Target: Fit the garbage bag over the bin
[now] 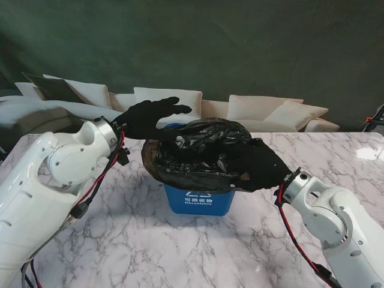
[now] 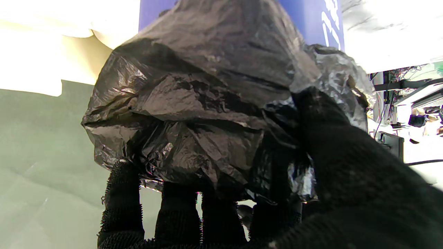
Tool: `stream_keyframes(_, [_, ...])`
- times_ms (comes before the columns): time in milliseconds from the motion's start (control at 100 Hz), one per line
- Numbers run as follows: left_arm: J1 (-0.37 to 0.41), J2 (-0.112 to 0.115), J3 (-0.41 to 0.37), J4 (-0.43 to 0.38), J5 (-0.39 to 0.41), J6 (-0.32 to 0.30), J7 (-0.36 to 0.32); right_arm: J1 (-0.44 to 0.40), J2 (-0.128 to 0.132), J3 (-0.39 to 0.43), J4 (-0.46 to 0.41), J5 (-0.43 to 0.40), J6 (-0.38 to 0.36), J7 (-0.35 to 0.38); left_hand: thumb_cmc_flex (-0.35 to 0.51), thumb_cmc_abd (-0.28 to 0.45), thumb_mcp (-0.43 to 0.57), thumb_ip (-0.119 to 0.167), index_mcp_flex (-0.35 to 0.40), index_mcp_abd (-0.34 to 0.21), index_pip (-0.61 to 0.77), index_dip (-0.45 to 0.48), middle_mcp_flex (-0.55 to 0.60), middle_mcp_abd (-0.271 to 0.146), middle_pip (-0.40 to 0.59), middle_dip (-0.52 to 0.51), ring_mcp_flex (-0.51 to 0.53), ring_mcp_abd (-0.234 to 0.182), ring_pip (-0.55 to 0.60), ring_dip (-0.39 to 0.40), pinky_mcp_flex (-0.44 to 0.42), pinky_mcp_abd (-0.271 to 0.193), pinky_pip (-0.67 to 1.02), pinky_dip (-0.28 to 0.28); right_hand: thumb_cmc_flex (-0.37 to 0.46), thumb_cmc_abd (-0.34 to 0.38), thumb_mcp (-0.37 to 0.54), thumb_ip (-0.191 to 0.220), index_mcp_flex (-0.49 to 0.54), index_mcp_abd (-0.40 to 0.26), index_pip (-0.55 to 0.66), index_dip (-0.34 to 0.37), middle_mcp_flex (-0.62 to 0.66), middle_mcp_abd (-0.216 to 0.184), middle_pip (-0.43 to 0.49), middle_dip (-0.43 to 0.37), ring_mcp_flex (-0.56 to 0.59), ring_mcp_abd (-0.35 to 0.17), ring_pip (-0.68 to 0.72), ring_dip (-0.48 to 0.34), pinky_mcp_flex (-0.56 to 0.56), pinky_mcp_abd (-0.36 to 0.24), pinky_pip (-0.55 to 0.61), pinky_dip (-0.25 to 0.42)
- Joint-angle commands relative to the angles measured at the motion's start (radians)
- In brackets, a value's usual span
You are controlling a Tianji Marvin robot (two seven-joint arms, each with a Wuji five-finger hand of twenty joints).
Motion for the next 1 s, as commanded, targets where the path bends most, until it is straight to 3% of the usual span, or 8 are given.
stream_keyframes(0, [-0.056, 0.003, 0.019, 0.048, -0.006, 0.009, -0.02, -0.001, 0.001, 0.0, -0.002, -0.003, 0.004, 0.005, -0.033, -0.029, -0.037, -0.014, -0.056, 0.015, -0.043, -0.024, 0.009, 0.023, -0.03, -0.026, 0.019, 0.016, -0.029, -0.019, 0.004, 0.015, -0.032, -0.026, 0.053, 0.02, 0.066, 0.0, 0.026, -0.04, 0.035, 0.025, 0.004, -0.011, 0.007, 0.013, 0.021, 0.017, 0.026, 0.019, -0.003, 0.031, 0.012, -0.018])
stream_keyframes(200, [-0.172, -0.007, 0.133, 0.17, -0.074, 0.08, -0.043, 0.001, 0.002, -0.001, -0.005, 0.001, 0.005, 0.016, -0.026, -0.106, -0.015, -0.009, -0.07, 0.003, -0.053, -0.068, 0.06, -0.003, 0.004, 0.003, 0.076, -0.01, 0.065, 0.072, 0.042, 0.007, 0.098, 0.048, 0.054, 0.023, 0.064, -0.001, 0.025, -0.039, 0.034, 0.027, 0.002, -0.009, 0.005, 0.014, 0.021, 0.017, 0.026, 0.019, -0.003, 0.031, 0.013, -0.018])
stream_keyframes(320, [-0.217, -0.015, 0.185, 0.217, -0.067, 0.112, -0.032, 0.004, 0.002, -0.006, -0.004, 0.003, 0.008, 0.015, 0.064, -0.115, 0.003, -0.002, -0.057, 0.028, -0.033, -0.066, 0.118, -0.012, 0.053, 0.063, 0.107, -0.022, 0.111, 0.148, 0.075, -0.005, 0.188, 0.105, 0.055, 0.025, 0.064, -0.001, 0.024, -0.038, 0.034, 0.028, 0.003, -0.009, 0.004, 0.015, 0.021, 0.017, 0.026, 0.019, -0.005, 0.032, 0.013, -0.019])
stream_keyframes(600, [-0.329, -0.041, 0.312, 0.332, -0.134, 0.198, -0.016, 0.008, 0.002, -0.013, -0.005, 0.006, 0.011, 0.016, 0.218, -0.101, 0.052, 0.016, 0.035, 0.088, 0.067, -0.007, 0.205, -0.077, 0.253, 0.227, 0.163, -0.05, 0.178, 0.234, 0.124, -0.025, 0.257, 0.112, 0.056, 0.027, 0.062, -0.002, 0.02, -0.039, 0.034, 0.032, 0.003, -0.009, 0.003, 0.016, 0.022, 0.017, 0.026, 0.02, -0.004, 0.032, 0.014, -0.02])
stream_keyframes(710, [-0.341, -0.058, 0.338, 0.359, -0.124, 0.214, 0.044, 0.01, 0.002, -0.016, -0.003, 0.008, 0.011, 0.019, 0.366, -0.068, 0.111, 0.023, 0.147, -0.02, 0.286, 0.188, 0.289, -0.135, 0.395, 0.35, 0.233, -0.077, 0.272, 0.32, 0.171, -0.026, 0.335, 0.115, 0.056, 0.029, 0.061, -0.001, 0.02, -0.039, 0.034, 0.034, 0.006, -0.012, 0.004, 0.016, 0.023, 0.015, 0.026, 0.02, -0.004, 0.031, 0.014, -0.021])
stream_keyframes(770, [-0.344, -0.071, 0.349, 0.374, -0.112, 0.225, 0.098, 0.01, 0.002, -0.016, -0.003, 0.007, 0.01, 0.02, 0.491, -0.104, 0.124, 0.02, 0.225, -0.061, 0.479, 0.315, 0.46, -0.174, 0.303, 0.705, 0.3, -0.094, 0.362, 0.398, 0.211, -0.017, 0.397, 0.115, 0.057, 0.028, 0.062, -0.001, 0.021, -0.038, 0.033, 0.034, 0.004, -0.01, 0.002, 0.016, 0.022, 0.016, 0.025, 0.02, -0.004, 0.032, 0.014, -0.021])
stream_keyframes(810, [-0.348, -0.078, 0.356, 0.384, -0.099, 0.231, 0.125, 0.009, 0.002, -0.016, -0.003, 0.008, 0.01, 0.019, 0.524, -0.098, 0.144, 0.024, 0.245, -0.067, 0.579, 0.339, 0.529, -0.194, 0.291, 0.811, 0.332, -0.107, 0.428, 0.445, 0.232, -0.01, 0.43, 0.121, 0.057, 0.028, 0.062, -0.001, 0.021, -0.037, 0.034, 0.034, 0.007, -0.012, 0.003, 0.017, 0.022, 0.016, 0.025, 0.02, -0.004, 0.032, 0.013, -0.021])
stream_keyframes(990, [-0.369, -0.097, 0.376, 0.42, -0.118, 0.291, 0.161, 0.005, 0.001, -0.016, -0.009, 0.01, 0.008, 0.017, 0.541, -0.089, 0.158, 0.021, 0.288, -0.07, 0.703, 0.289, 0.58, -0.171, 0.309, 0.832, 0.372, -0.082, 0.51, 0.497, 0.276, 0.002, 0.489, 0.131, 0.058, 0.028, 0.062, -0.002, 0.023, -0.034, 0.034, 0.035, 0.01, -0.012, 0.003, 0.017, 0.024, 0.017, 0.026, 0.021, -0.005, 0.033, 0.013, -0.022])
